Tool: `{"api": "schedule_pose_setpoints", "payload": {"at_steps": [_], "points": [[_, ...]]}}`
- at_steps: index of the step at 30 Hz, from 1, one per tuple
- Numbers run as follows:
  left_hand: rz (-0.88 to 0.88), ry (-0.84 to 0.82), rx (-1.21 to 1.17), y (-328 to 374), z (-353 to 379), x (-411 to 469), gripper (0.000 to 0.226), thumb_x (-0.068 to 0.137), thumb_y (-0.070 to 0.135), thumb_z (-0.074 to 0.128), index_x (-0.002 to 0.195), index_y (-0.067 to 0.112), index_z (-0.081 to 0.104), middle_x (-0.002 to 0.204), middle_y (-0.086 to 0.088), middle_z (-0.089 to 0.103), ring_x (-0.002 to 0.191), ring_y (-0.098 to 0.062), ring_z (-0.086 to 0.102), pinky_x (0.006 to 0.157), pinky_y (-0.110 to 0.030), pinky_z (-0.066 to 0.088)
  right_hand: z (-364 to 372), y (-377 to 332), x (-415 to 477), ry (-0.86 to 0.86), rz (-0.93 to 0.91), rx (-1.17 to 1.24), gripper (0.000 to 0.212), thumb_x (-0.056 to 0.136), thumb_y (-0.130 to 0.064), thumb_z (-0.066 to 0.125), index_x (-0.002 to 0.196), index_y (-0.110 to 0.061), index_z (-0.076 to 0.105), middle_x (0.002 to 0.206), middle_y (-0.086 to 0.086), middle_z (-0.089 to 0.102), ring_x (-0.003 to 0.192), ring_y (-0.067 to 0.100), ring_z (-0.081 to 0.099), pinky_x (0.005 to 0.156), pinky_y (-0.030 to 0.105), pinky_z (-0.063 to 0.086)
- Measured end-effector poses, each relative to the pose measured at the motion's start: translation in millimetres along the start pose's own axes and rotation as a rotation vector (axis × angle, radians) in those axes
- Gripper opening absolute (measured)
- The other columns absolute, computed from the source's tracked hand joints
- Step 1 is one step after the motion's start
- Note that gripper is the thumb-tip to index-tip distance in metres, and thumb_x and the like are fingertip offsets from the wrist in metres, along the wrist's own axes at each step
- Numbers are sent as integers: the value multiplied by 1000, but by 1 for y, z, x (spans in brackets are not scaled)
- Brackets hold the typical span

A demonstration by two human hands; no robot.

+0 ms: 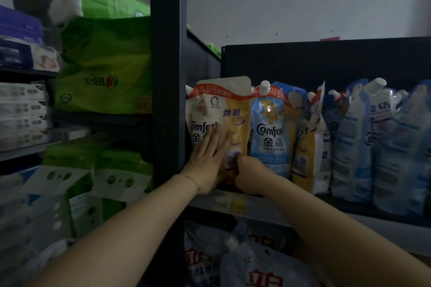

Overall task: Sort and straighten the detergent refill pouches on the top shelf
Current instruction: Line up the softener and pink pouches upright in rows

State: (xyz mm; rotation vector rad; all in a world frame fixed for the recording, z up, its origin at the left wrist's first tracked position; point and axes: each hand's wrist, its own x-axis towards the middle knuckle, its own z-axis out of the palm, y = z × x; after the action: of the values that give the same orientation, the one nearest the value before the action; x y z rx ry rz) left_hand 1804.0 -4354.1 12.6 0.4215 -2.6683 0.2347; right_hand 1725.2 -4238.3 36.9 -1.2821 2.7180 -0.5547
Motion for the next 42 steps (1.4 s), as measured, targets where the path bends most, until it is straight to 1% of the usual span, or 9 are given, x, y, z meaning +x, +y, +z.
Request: {"api": "schedule_pose_setpoints", "payload": {"at_steps": [8, 12, 17, 19, 21, 24, 30, 35, 42], "points": [[-63, 47, -70, 13, 6, 30, 87, 99, 42, 42, 130, 38, -39, 129, 5, -56, 123, -15, -46, 114, -40, -13, 28, -17, 28, -22, 32, -229, 51, 100, -23, 41, 147, -7, 32, 151, 18, 31, 134, 38, 33, 107, 47, 37], [-45, -23, -63, 8, 4, 40, 95, 94, 37, 53, 142, 41, -29, 140, 4, -52, 124, -12, -45, 115, -42, -11, 24, 4, 8, 200, -66, 113, 25, 92, -14, 49, 115, -6, 53, 118, 17, 58, 96, 27, 55, 71, 26, 45], [-43, -86, -135, 9, -7, 28, 109, 86, 45, 64, 142, 42, -30, 143, 3, -50, 135, -19, -40, 117, -44, -9, 10, 43, -26, 369, -172, 76, 11, 93, -25, 52, 96, -15, 55, 93, 4, 61, 84, 23, 58, 72, 36, 53], [-63, -29, -206, 17, -12, 18, 108, 82, 43, 68, 147, 42, -18, 151, 3, -38, 141, -20, -30, 117, -46, -5, 3, 60, -37, 407, -138, 13, 13, 94, -27, 50, 93, -15, 56, 89, 2, 60, 80, 21, 56, 71, 36, 53], [-86, 235, -249, 26, -11, 9, 84, 80, 37, 67, 150, 33, 21, 159, -3, -4, 145, -26, -1, 117, -44, 10, -2, 76, -45, 431, -97, -38, 14, 95, -28, 49, 91, -16, 54, 89, 0, 56, 78, 18, 54, 70, 35, 51], [-161, 569, -451, 52, -4, 5, 34, 82, 22, 63, 113, 10, 58, 125, -7, 44, 119, -24, 38, 99, -31, 34, -7, 96, -52, 465, -99, -52, 12, 95, -25, 49, 91, -14, 52, 94, 2, 55, 79, 18, 52, 68, 32, 47], [-332, 436, -896, 110, 13, 16, 38, 89, 29, 63, 118, 11, 45, 117, -5, 52, 108, -22, 55, 87, -36, 51, 5, 101, -48, 528, -91, -70, 9, 96, -26, 45, 93, -18, 41, 101, 0, 46, 85, 13, 40, 68, 31, 35], [-478, 493, -761, 120, 29, 13, 53, 85, 46, 66, 113, 13, 36, 110, -4, 59, 90, -23, 64, 58, -28, 42, 12, 102, -45, 561, -106, -58, 10, 95, -27, 44, 92, -20, 36, 106, 1, 46, 94, 16, 44, 70, 31, 35], [-419, 513, -850, 104, 43, 27, 39, 83, 49, 66, 106, 19, 60, 105, 1, 61, 94, -19, 60, 70, -34, 51, 12, 103, -44, 576, -105, -47, 15, 94, -29, 44, 103, -18, 43, 109, 1, 48, 97, 17, 46, 72, 32, 39]]}}
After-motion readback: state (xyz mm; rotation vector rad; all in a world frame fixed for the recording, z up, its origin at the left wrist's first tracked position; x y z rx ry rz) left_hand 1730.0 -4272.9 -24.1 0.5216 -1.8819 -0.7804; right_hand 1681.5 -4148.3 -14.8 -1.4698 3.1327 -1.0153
